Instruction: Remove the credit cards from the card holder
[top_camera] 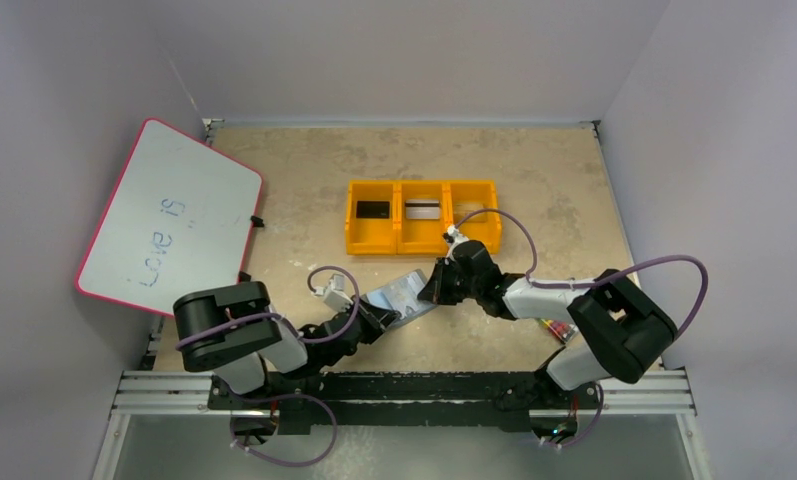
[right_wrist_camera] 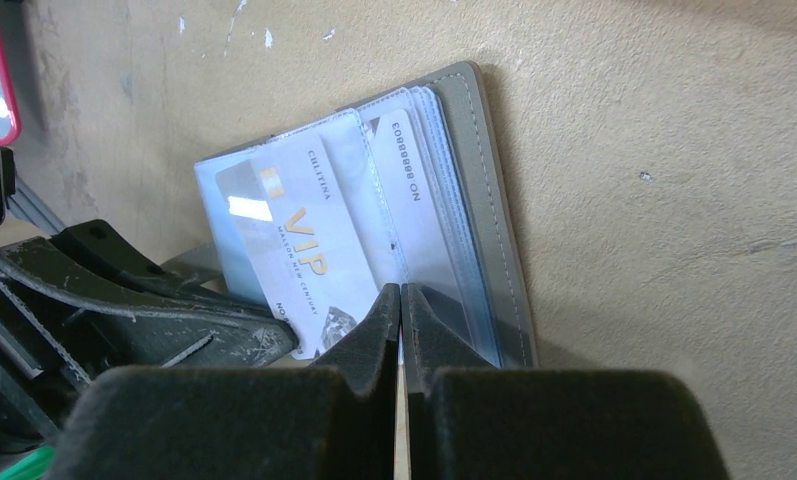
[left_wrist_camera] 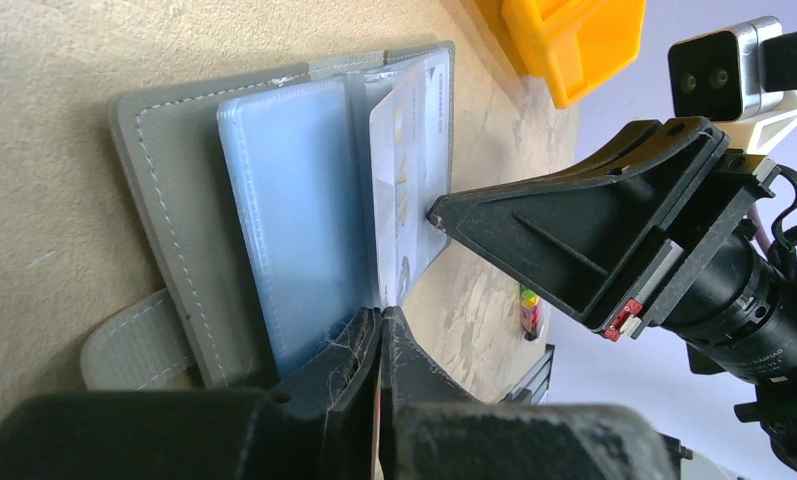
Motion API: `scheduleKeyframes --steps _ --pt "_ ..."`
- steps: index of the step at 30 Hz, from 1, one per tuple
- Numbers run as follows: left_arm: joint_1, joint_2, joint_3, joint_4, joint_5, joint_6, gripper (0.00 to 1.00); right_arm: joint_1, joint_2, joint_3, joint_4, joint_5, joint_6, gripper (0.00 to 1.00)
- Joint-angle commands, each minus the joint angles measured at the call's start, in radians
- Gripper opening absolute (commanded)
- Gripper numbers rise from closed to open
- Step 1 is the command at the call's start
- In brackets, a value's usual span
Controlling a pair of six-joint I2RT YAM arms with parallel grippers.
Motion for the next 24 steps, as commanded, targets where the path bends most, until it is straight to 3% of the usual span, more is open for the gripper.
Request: scheduleKeyframes --steps 1,7,20,24 --pt "-0.006 -0.032 -0.013 -0.022 -0.025 -0.006 0.0 0.002 0.035 -0.008 -0.102 0.083 -0.022 0.0" --pt "-0.006 -0.057 -0.04 -0.041 -0.027 -0.021 0.0 0.002 0.033 0.002 -0.105 0.084 -0.024 0.0" --pt "-0.006 -0.253 -0.041 -0.295 -0.049 0.0 0.0 0.002 -0.022 0.023 -0.108 0.062 -0.037 0.0" --pt "-0.006 -0.405 -0.006 -0.486 -0.079 0.059 0.0 0.002 -0.1 0.043 -0.106 0.026 -0.053 0.12"
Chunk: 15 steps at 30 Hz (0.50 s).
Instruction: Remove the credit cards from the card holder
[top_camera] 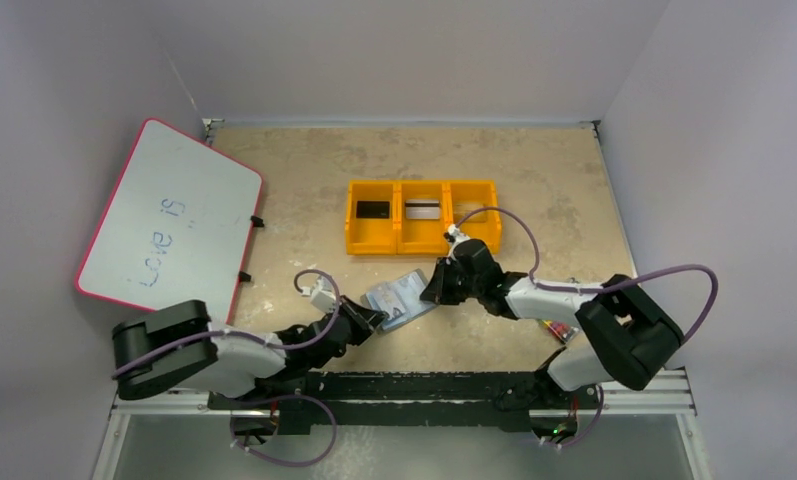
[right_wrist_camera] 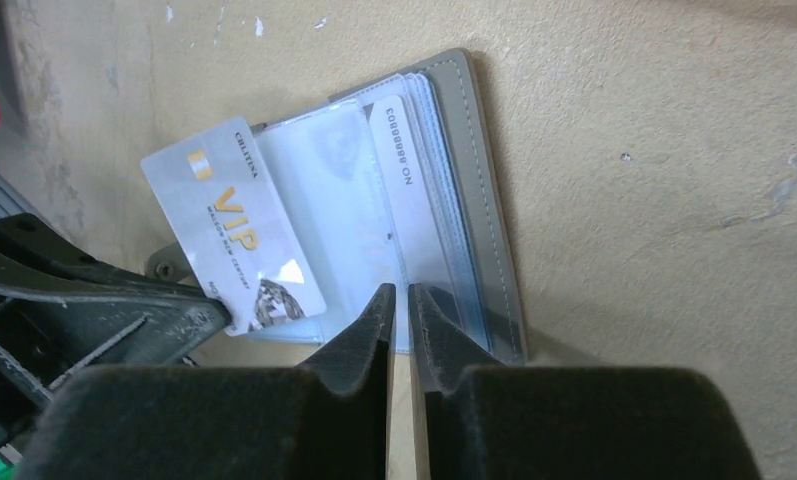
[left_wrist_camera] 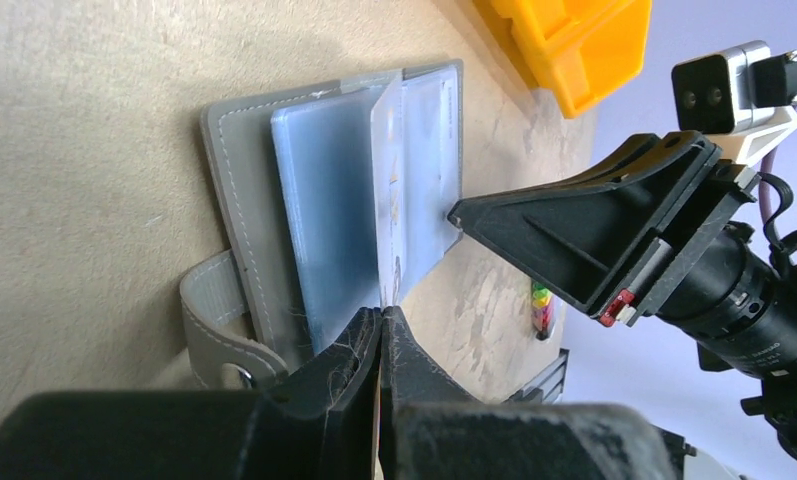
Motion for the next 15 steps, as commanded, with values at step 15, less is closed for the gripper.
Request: scheduleKeyframes --steps 15 --pt "-0.006 -0.377 0.069 -0.3 -0.038 0.242 0.0 -0.001 -0.171 0.018 0.136 -0.206 0.031 0.51"
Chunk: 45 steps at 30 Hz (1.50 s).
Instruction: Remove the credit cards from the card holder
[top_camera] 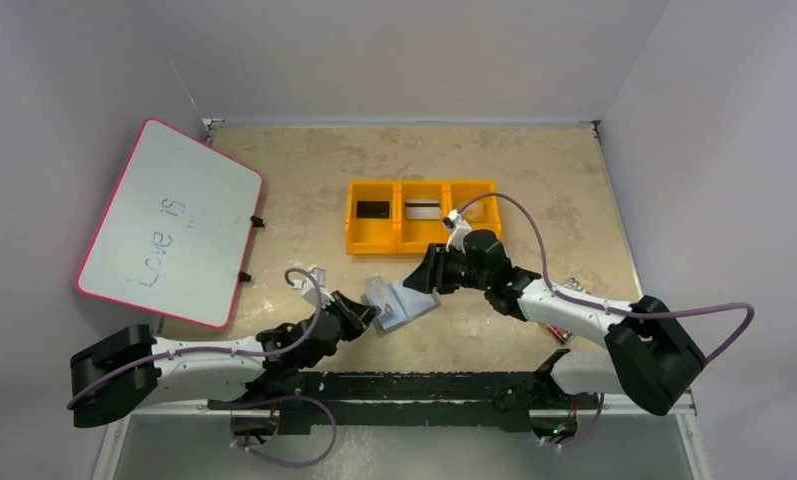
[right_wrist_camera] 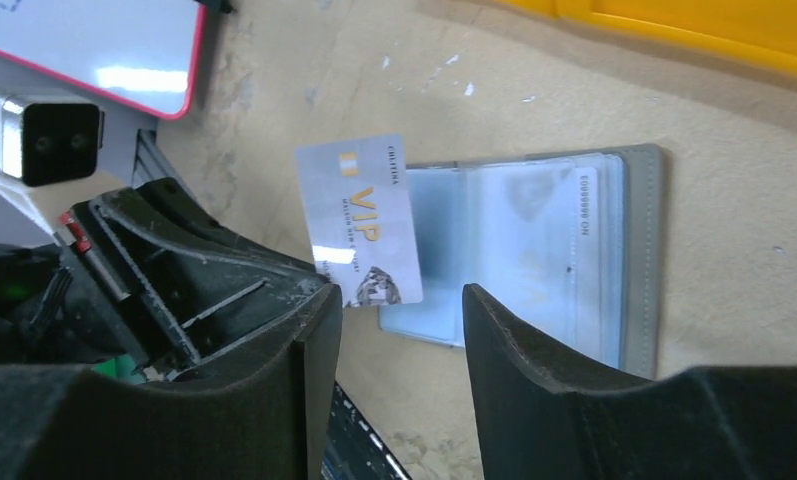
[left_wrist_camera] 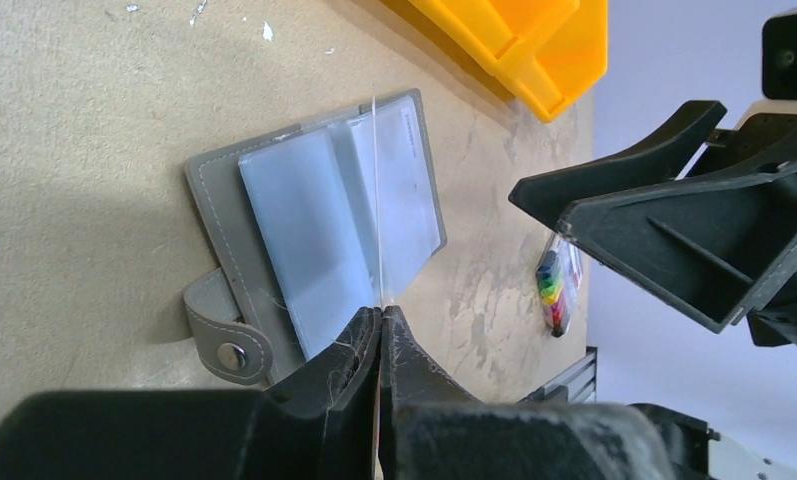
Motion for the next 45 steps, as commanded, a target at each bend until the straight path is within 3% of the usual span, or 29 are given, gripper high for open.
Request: scheduleKeyframes --steps 1,8,13,26,29,32,35,42,45 --pt "-0.006 -0.015 0.045 0.074 0.03 0.107 0.0 -0.001 0.005 -0.024 0.144 -0.117 0.059 0.53" --pt "-0.006 -0.03 0.067 0.136 0.082 0.175 0.0 -0.014 0.057 -0.072 0.351 -0.222 0.127 0.6" --pt "-0.006 -0.047 0.067 0.169 0.1 0.188 0.0 -0.036 0.072 -0.085 0.403 -0.267 0.149 0.63" --pt "-0.006 -0.04 0.052 0.302 0.152 0.189 0.0 -0.089 0.117 -0.129 0.61 -0.398 0.243 0.58" --pt "-0.006 -0.041 0.043 0.323 0.149 0.183 0.0 -0.104 0.114 -0.157 0.698 -0.427 0.289 0.52" --pt "-0.006 -0.047 0.031 0.328 0.141 0.179 0.0 -0.118 0.109 -0.17 0.758 -0.454 0.319 0.38" --pt "-0.006 -0.053 0.017 0.336 0.134 0.175 0.0 -0.126 0.094 -0.175 0.753 -0.458 0.321 0.23" --pt "-0.006 -0.052 0.005 0.349 0.125 0.169 0.0 -0.136 0.047 -0.182 0.726 -0.453 0.317 0.03" --pt "-0.006 -0.062 -0.007 0.338 0.105 0.155 0.23 -0.139 0.025 -0.17 0.692 -0.449 0.3 0.0"
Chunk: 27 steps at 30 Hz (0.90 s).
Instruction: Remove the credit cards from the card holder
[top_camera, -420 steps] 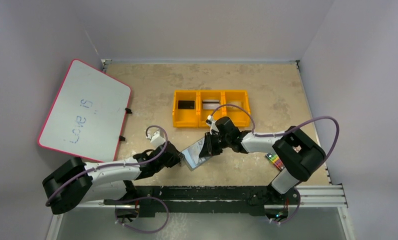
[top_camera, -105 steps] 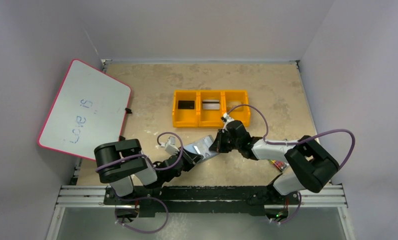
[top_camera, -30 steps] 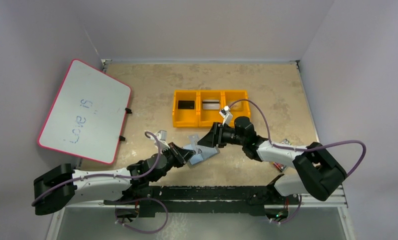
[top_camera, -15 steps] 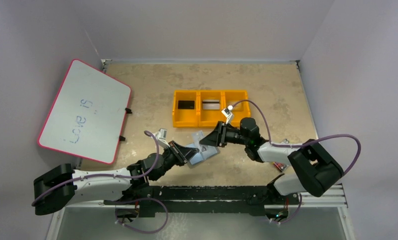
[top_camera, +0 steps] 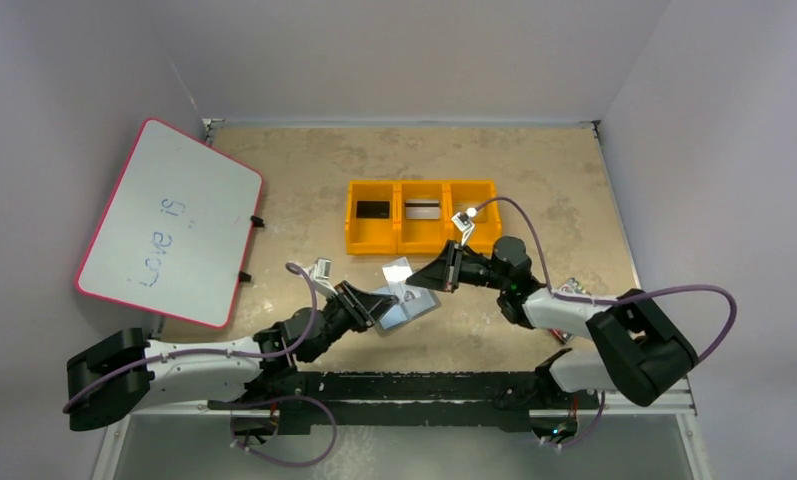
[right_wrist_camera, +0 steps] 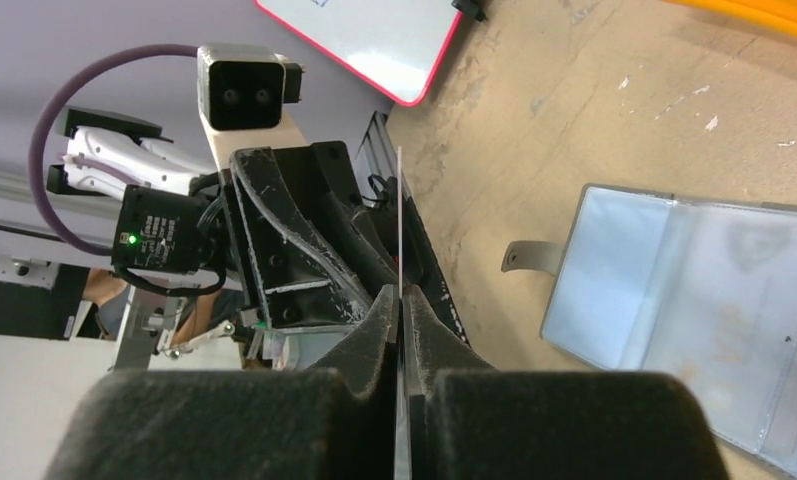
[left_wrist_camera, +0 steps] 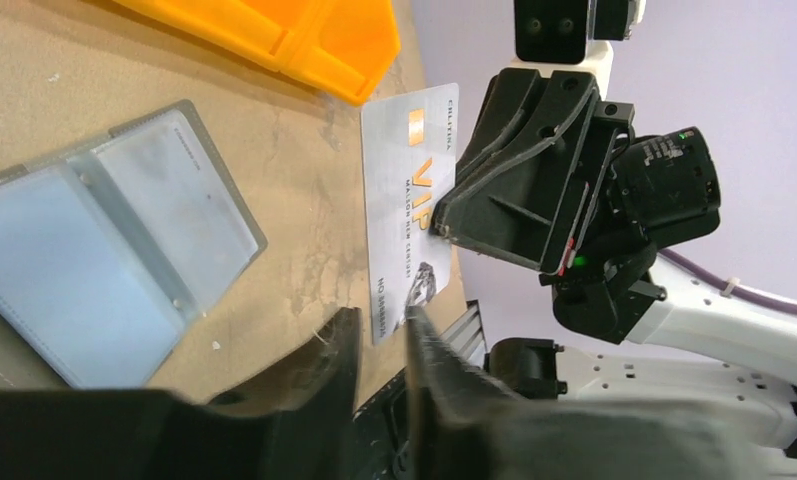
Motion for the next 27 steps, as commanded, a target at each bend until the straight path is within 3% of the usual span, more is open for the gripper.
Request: scheduleKeyframes --steps 1,3,5,8,12,18,21,27 --pt "-0.006 -0.03 -0.021 0.048 -0.04 -0.009 0.31 -0.01 -0.049 0.015 -0.005 -0.001 -0.028 0.0" --pt "-0.006 -0.05 -0.032 0.031 -0.058 -0.016 0.43 -0.012 -0.068 0.023 -0.053 0.014 -0.054 0.0" --pt "-0.006 -0.076 -0.028 -0.024 -0.084 -0.024 0.48 -0.014 -0.098 0.05 -0.163 0.056 -0.113 0.0" --pt "-0.006 -0.114 0.009 -0.202 -0.13 -0.039 0.51 -0.014 -0.159 0.142 -0.443 0.223 -0.285 0.0" --pt "-0.006 -0.134 0.074 -0.411 -0.185 -0.041 0.51 -0.015 -0.202 0.311 -0.724 0.565 -0.556 0.0" --pt "-0.005 -0.132 0.139 -0.551 -0.216 -0.027 0.52 -0.009 -0.143 0.401 -0.701 0.694 -1.1 0.0" --pt "-0.006 -0.125 0.171 -0.602 -0.221 -0.003 0.52 -0.006 -0.123 0.397 -0.667 0.627 -1.317 0.0" --pt "-0.006 -0.122 0.197 -0.654 -0.224 0.017 0.52 0.003 -0.015 0.442 -0.635 0.631 -1.544 0.0"
